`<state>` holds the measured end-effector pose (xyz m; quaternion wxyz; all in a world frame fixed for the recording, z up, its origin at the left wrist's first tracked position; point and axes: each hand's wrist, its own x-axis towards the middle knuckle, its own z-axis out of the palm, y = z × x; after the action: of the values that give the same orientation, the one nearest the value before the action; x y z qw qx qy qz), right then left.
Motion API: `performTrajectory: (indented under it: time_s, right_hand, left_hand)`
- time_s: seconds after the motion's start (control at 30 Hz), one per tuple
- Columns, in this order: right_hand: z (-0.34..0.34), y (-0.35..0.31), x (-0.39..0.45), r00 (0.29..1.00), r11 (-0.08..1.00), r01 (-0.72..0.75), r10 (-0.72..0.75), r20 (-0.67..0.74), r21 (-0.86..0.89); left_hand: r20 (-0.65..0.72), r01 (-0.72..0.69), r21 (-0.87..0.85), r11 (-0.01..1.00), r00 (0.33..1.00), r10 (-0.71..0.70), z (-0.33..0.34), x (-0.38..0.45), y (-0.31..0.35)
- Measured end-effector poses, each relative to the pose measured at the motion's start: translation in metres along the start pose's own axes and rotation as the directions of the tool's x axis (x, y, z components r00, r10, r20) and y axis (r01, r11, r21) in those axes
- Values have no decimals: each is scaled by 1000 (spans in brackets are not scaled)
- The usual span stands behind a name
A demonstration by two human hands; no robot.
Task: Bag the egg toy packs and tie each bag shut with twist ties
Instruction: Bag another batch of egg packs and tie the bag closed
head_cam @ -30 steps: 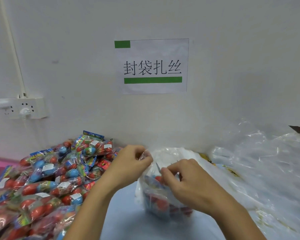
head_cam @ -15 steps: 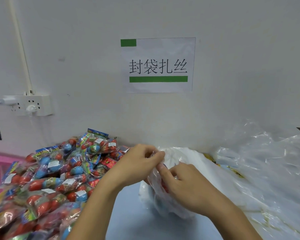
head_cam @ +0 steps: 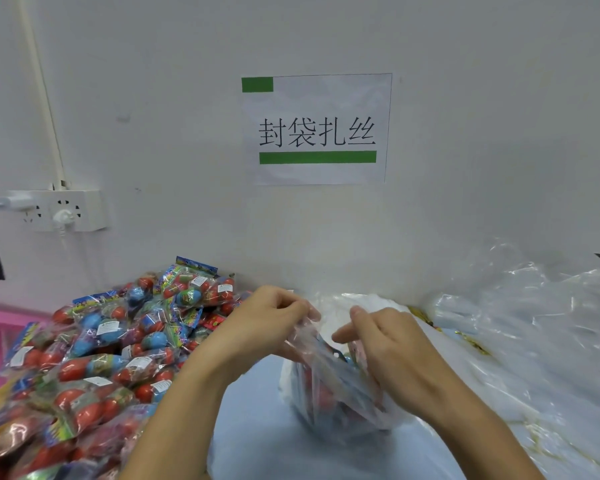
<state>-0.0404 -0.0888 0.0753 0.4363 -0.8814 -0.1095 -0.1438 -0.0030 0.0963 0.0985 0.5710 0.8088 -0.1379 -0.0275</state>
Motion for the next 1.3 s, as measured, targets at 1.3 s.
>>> performTrajectory:
  time_s: [1.3]
  right_hand:
    - [3,6,-2,988,980,-52,78,131,-191]
  left_hand:
    - [35,-26,-140,990,999,31,5,7,-3]
